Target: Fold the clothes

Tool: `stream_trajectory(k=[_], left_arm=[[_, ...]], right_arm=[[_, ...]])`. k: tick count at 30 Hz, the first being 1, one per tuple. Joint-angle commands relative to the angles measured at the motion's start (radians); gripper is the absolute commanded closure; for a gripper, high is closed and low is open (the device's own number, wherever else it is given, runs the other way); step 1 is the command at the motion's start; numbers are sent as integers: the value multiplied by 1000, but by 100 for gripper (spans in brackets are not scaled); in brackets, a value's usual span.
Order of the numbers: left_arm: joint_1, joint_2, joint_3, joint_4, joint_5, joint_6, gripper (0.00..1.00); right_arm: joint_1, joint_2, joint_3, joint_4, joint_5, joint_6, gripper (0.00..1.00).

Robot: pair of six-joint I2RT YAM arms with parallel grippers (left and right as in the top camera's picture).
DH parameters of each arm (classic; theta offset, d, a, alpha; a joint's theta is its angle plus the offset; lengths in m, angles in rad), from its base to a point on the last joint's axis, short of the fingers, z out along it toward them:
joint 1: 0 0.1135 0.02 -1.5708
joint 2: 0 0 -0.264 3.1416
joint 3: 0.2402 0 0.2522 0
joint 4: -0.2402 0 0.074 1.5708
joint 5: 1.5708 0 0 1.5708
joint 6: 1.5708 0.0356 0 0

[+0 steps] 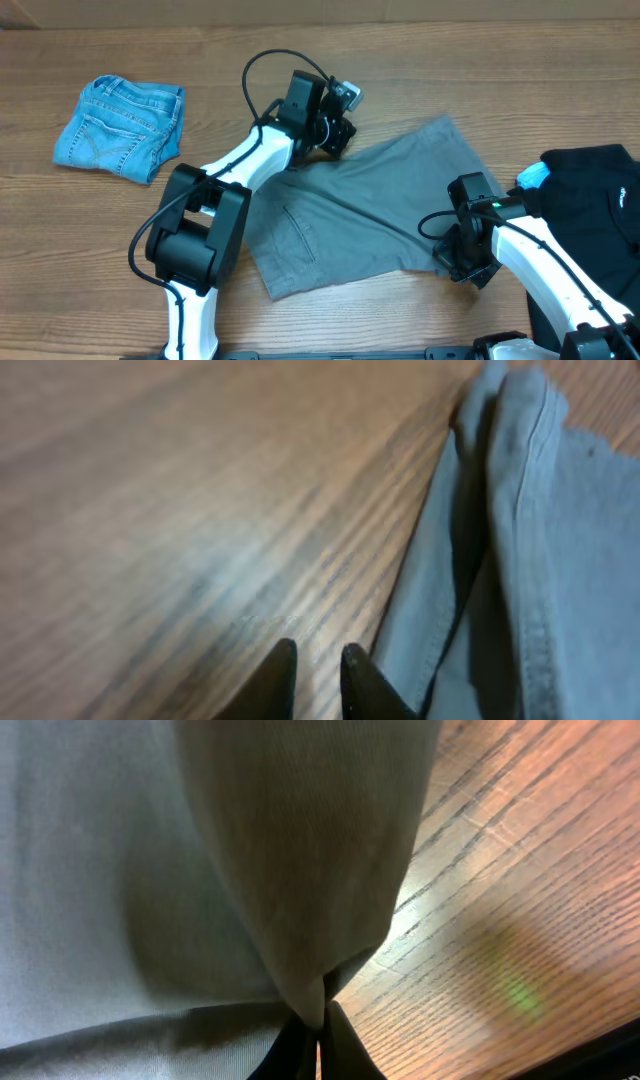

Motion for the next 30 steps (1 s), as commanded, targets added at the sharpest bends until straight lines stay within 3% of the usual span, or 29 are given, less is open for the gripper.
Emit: stream_trajectory(k=[1,4,5,7,11,13,15,18,20,22,23,24,30], left_arm=[[51,-23,167,-226,-65,27,64],[84,-60,271,-405,-101,41,52],[103,-90,321,-497,-112,40,47],[122,-132,360,-595,-112,40,42],[135,-237,370,-798,-112,39,30],[132,-263,370,-915,-112,10,26],[132,-265,369,-1018,-111,-31,26],[124,-260,327,-1125,-94,-66,37],[117,-261,272,-1127,-74,-69,42],[105,-261,195,-1104,-70,-68,43],[93,-261,132,-1084,-65,-68,43],[78,-261,79,-1060,-52,-68,43],[-5,-261,-93,-954,-64,-107,43]], right_arm=[[-3,-64,69,-20,-56,-189,87],[-3,-132,154,-91,-57,-222,72],[-3,-174,219,-127,-56,-234,54],[-3,-208,288,-138,-48,-237,37],[-5,-220,355,-40,-3,-252,37],[-14,-196,353,95,16,-274,41],[-29,-150,353,201,19,-275,44],[-68,-32,353,367,18,-278,50],[-97,73,353,488,5,-286,49],[-121,178,353,598,-44,-316,42],[-137,261,353,676,-73,-319,29],[-146,315,353,725,-86,-319,27],[-157,517,353,988,-117,-322,27]])
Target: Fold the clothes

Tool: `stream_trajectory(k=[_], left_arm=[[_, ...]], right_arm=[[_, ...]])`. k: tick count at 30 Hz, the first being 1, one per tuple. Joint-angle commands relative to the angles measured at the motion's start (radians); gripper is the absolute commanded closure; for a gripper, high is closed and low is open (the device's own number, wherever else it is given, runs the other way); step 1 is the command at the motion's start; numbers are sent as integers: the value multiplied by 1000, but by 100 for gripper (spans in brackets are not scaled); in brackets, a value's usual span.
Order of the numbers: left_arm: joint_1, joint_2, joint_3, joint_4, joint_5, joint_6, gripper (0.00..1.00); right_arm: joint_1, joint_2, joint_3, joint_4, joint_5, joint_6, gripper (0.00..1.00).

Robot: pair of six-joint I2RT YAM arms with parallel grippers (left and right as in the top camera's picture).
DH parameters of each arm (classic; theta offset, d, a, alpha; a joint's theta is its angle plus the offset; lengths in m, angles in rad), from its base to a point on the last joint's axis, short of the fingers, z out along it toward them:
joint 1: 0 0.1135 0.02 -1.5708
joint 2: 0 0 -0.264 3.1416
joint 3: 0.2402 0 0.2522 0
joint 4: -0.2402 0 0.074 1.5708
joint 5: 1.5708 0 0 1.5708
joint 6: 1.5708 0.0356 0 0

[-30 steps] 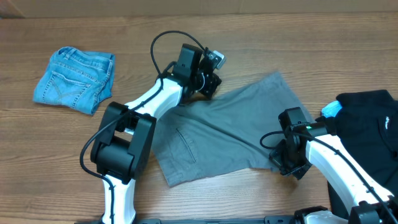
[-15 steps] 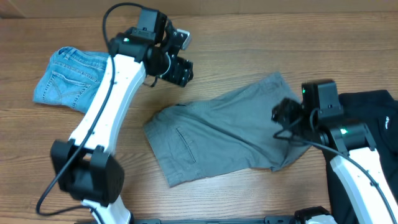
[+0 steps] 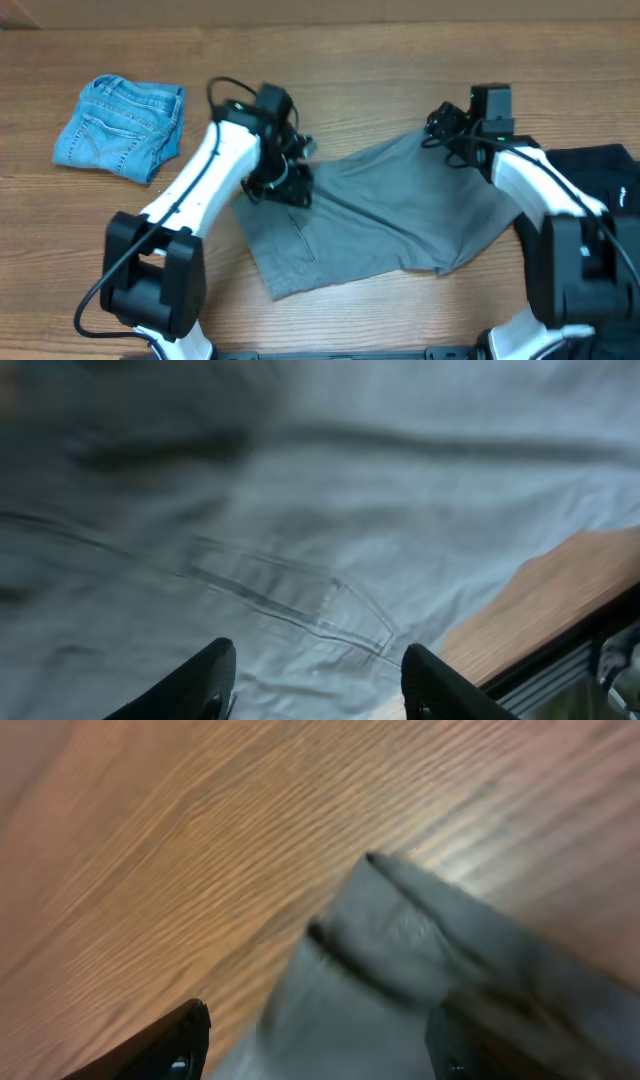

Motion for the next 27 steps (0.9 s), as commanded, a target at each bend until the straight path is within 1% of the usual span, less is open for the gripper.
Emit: stream_trajectory(k=[1,2,3,4,5,6,7,8,9,13,17,21,22,23,24,27], left_arm=[[-57,5,-84,33,-2,-42,43],[-71,5,-109,41,-23,-58,43],[-82,5,-137,53,-40,-79,42],[-86,5,-156,63,-40,-85,43],[-89,5,-182,80,-40,-93,43],[-91,5,-204,95,-40,-98,43],[-95,5,-241,126,-39,-107,43],[-97,5,-256,138,-40,-116,43],[-99,5,-280,158,-40,-124,43],[-100,5,-349,221,-40,-143,44],[-100,5,-360,243,-42,-146,43],[-100,5,-360,242,-60,-152,43],[-100,5,-360,243,-66,-153,43],[-100,5,-360,243,-66,-153,43],[-100,5,-360,243,-67,-153,43],[-100,5,-360,242,-71,-155,43]], right_arm=[[-1,79,10,127,-33,-43,29],[-2,101,10,143,-31,-70,31],[-2,119,10,143,-29,-72,35],[-3,128,10,141,-30,-72,45],[-6,133,10,134,-29,-79,63],[-8,133,10,130,-29,-95,76],[-15,127,14,133,-29,-109,92],[-21,124,20,134,-29,-109,96],[-29,118,32,133,-29,-109,96],[-74,97,101,132,-30,-108,96],[-111,97,163,154,-29,-109,96],[-117,97,163,193,-14,-109,84],[-117,97,163,176,21,-110,58],[-119,97,163,163,43,-110,36],[-123,97,163,147,60,-116,31],[-142,83,163,76,61,-146,30]])
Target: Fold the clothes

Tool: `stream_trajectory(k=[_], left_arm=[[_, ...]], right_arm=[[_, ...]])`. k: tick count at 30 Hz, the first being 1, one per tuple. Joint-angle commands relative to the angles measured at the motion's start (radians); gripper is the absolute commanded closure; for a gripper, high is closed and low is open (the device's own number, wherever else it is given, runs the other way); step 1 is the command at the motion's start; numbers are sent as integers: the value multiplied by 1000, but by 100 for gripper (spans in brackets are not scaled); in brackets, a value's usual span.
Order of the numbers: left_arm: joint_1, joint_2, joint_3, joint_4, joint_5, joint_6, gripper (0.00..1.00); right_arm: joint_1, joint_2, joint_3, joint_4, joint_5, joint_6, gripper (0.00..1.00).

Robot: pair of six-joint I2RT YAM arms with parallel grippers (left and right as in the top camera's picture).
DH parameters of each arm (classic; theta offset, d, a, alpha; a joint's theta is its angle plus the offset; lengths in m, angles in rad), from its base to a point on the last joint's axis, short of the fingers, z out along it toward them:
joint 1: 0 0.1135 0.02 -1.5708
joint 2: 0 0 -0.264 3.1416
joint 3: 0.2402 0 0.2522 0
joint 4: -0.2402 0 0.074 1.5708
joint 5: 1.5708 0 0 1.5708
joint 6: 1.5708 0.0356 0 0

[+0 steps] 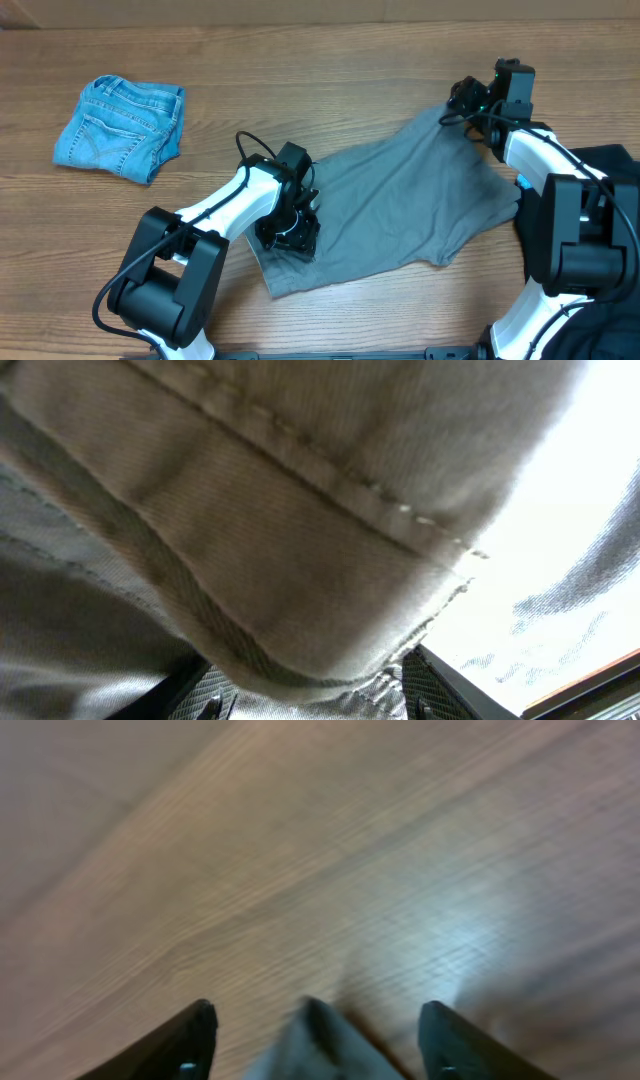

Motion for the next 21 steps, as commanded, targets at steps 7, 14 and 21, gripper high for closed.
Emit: stream_trajectory(k=[7,14,21], left_arm=[[26,-45,52,-108,-169,-26,45],[89,-124,75,-98,-250,-26,43],[106,-102,-10,49,-328,-18,46]], right_arm=[[-67,-235,26,-402,-15,-29,26],[-66,-289,-5,-778,-60,33,45],[-90,-190,-192,-740,96,142,89]])
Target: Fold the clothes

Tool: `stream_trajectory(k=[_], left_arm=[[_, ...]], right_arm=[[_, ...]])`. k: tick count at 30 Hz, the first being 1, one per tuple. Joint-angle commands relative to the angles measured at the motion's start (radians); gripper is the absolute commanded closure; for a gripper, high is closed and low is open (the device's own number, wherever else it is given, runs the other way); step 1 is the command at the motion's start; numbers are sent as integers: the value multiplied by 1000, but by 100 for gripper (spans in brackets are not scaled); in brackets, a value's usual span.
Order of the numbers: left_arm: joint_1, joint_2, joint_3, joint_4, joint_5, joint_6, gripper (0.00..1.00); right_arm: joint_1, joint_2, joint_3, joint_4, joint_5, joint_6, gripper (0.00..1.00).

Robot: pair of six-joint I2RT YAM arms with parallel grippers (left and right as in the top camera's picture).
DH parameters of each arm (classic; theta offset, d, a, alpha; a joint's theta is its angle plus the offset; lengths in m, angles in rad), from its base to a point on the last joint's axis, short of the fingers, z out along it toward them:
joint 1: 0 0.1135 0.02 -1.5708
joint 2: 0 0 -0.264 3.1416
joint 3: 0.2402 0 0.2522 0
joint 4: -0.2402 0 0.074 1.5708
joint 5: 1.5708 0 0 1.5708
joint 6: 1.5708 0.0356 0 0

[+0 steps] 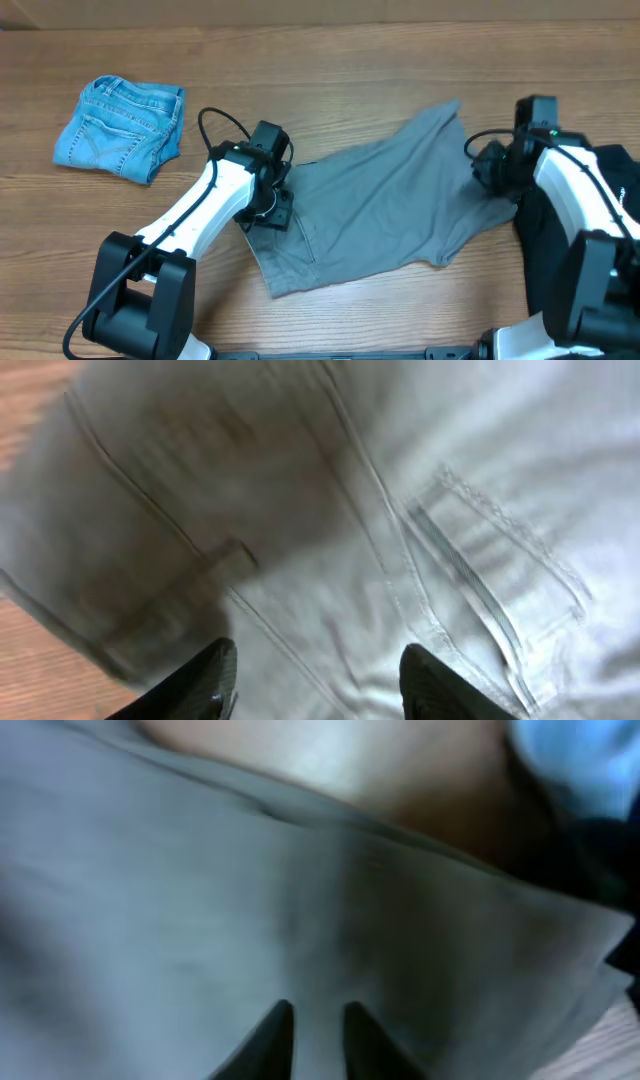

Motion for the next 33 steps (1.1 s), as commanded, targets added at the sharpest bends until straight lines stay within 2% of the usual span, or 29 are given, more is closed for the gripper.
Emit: stream_trajectory(k=[1,4,9,12,13,15,16,19,21,24,28,30,33], left_arm=[[6,14,-62,56,-91,1,46],[20,15,-110,88,-167,0,48],[107,15,-141,95,-226,-6,51],[169,15,-140,109,-203,-6,53],[191,15,-138,111,-179,-6,56],[229,11,-124,106,-49,24,54],[250,1,-113,105,154,85,47],[249,-10,-113,107,354,110,36],[238,-8,-124,109,345,100,28],[238,-2,-150,143,342,76,27],[238,0,-211,223,346,21,28],[242,0,-236,179,319,11,38],[266,-5,-235,82,185,-1,36]], right_arm=[[-31,56,-89,37,82,55,94],[-96,60,-97,-38,205,145,96],[-201,34,-42,-144,192,140,96],[-208,7,-29,-140,70,-7,95],[-206,-5,-24,-138,18,-62,91],[-205,-41,-16,-132,-128,-177,85],[-205,-79,-14,-133,-188,-206,81],[-205,-170,-14,-134,-224,-206,75],[-205,-230,-14,-137,-238,-207,71],[-205,-277,-14,-140,-240,-210,68],[-205,-295,-14,-145,-240,-210,67],[-205,-295,-14,-152,-240,-217,67],[-205,-295,-14,-158,-240,-230,66]])
